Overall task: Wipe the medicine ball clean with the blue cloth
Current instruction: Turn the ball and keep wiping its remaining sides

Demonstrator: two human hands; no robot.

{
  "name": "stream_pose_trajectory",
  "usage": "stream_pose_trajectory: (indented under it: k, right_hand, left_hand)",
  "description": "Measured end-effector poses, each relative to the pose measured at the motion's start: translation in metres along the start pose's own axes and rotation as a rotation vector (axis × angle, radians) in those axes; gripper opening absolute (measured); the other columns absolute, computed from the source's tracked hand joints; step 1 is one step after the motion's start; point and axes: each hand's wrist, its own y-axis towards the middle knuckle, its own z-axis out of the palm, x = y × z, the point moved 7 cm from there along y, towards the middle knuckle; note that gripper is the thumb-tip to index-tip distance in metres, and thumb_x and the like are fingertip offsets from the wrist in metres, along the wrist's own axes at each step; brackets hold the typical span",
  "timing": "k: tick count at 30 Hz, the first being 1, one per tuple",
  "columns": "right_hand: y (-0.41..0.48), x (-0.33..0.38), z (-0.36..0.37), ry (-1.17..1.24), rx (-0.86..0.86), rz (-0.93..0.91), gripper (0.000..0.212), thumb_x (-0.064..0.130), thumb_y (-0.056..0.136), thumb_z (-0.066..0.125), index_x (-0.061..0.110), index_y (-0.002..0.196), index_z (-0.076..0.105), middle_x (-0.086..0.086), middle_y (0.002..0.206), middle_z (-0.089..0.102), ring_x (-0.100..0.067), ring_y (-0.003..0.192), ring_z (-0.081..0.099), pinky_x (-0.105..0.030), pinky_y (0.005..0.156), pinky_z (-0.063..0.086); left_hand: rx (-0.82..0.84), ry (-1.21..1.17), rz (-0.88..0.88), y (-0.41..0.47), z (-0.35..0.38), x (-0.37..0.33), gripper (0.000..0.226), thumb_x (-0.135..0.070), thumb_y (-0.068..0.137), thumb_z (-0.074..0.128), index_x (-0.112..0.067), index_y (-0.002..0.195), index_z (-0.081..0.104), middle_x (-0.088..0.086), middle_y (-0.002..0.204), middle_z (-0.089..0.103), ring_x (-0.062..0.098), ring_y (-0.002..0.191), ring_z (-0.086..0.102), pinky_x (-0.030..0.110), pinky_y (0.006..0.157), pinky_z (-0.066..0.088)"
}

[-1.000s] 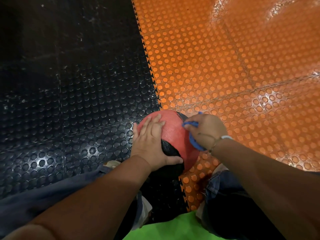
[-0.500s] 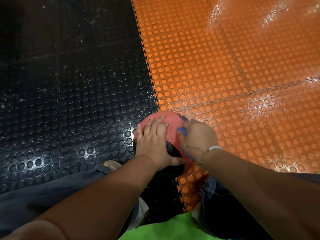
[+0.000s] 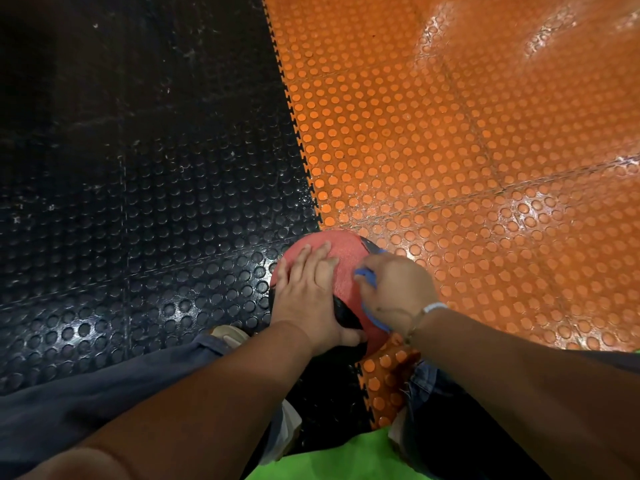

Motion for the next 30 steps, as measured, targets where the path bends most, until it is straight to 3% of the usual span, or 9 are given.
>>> stream_pose_trajectory:
  k: [5, 9, 11, 15, 17, 21, 27, 30]
  right_hand:
    - [0.016, -0.041, -0.002, 0.277, 0.079, 0.314, 0.018, 0.026, 0.091, 0.055, 0.015, 0.097, 0.068, -0.008, 0.092, 0.068, -0.021, 0.081, 0.058, -0.021, 0.064, 0.037]
    - [0.013, -0.014, -0.001, 0.121, 0.096, 0.145, 0.018, 0.025, 0.091, 0.051, 0.016, 0.098, 0.066, -0.006, 0.092, 0.066, -0.022, 0.083, 0.056, -0.024, 0.067, 0.038]
    - [0.01, -0.001, 0.005, 0.122, 0.156, 0.033, 0.016, 0.026, 0.09, 0.053, 0.017, 0.093, 0.066, -0.004, 0.09, 0.064, -0.022, 0.087, 0.058, -0.026, 0.069, 0.042]
    - [0.02, -0.036, -0.001, 0.342, 0.133, 0.269, 0.009, 0.028, 0.087, 0.062, 0.021, 0.086, 0.066, -0.001, 0.085, 0.064, -0.018, 0.082, 0.058, -0.021, 0.063, 0.038]
    - [0.02, -0.036, -0.002, 0.282, 0.109, 0.279, 0.013, 0.026, 0.089, 0.059, 0.016, 0.092, 0.068, -0.006, 0.091, 0.066, -0.022, 0.083, 0.059, -0.025, 0.066, 0.043]
    - [0.008, 0.012, 0.01, 0.076, 0.127, -0.028, 0.02, 0.024, 0.088, 0.05, 0.016, 0.094, 0.066, -0.006, 0.095, 0.064, -0.026, 0.089, 0.059, -0.03, 0.074, 0.047]
    - [0.018, -0.024, -0.001, 0.219, 0.09, 0.21, 0.018, 0.027, 0.088, 0.058, 0.015, 0.099, 0.067, -0.008, 0.093, 0.067, -0.025, 0.086, 0.059, -0.026, 0.071, 0.044]
    - [0.013, -0.005, 0.0, 0.098, 0.079, 0.096, 0.02, 0.027, 0.09, 0.053, 0.015, 0.097, 0.066, -0.008, 0.092, 0.066, -0.027, 0.088, 0.06, -0.03, 0.073, 0.047]
  left_hand:
    - [-0.035, -0.084, 0.045, -0.001, -0.001, -0.001, 0.114, -0.073, 0.056, 0.07, -0.026, 0.145, 0.018, -0.013, 0.157, -0.001, 0.011, 0.145, -0.008, 0.042, 0.117, -0.014]
    - [-0.14, -0.258, -0.008, 0.007, -0.014, 0.006, 0.094, -0.071, 0.055, 0.074, -0.03, 0.13, 0.036, -0.015, 0.149, 0.025, 0.01, 0.14, 0.017, 0.04, 0.118, -0.006]
    - [-0.072, -0.177, -0.026, 0.009, -0.013, 0.009, 0.11, -0.073, 0.054, 0.072, -0.028, 0.142, 0.024, -0.012, 0.154, 0.016, 0.01, 0.142, 0.01, 0.041, 0.117, -0.009]
    - [0.04, -0.068, -0.039, 0.009, -0.013, 0.012, 0.124, -0.078, 0.058, 0.066, -0.026, 0.151, 0.002, -0.01, 0.158, 0.004, 0.01, 0.145, 0.002, 0.042, 0.117, -0.012]
    - [0.053, -0.087, -0.032, 0.01, -0.015, 0.009, 0.124, -0.075, 0.058, 0.068, -0.027, 0.152, 0.003, -0.011, 0.158, 0.005, 0.009, 0.145, 0.002, 0.041, 0.116, -0.013]
    - [0.062, -0.115, -0.014, 0.013, -0.015, 0.009, 0.122, -0.062, 0.056, 0.077, -0.028, 0.15, 0.008, -0.012, 0.157, 0.008, 0.007, 0.144, 0.004, 0.04, 0.116, -0.014]
    - [0.085, -0.123, 0.012, 0.012, -0.012, 0.0, 0.123, -0.069, 0.056, 0.074, -0.031, 0.151, 0.006, -0.017, 0.157, 0.005, 0.004, 0.144, 0.001, 0.039, 0.115, -0.016]
    - [0.066, -0.152, 0.01, 0.016, -0.009, -0.003, 0.122, -0.065, 0.056, 0.076, -0.032, 0.151, 0.007, -0.017, 0.157, 0.004, 0.003, 0.144, 0.0, 0.038, 0.115, -0.015]
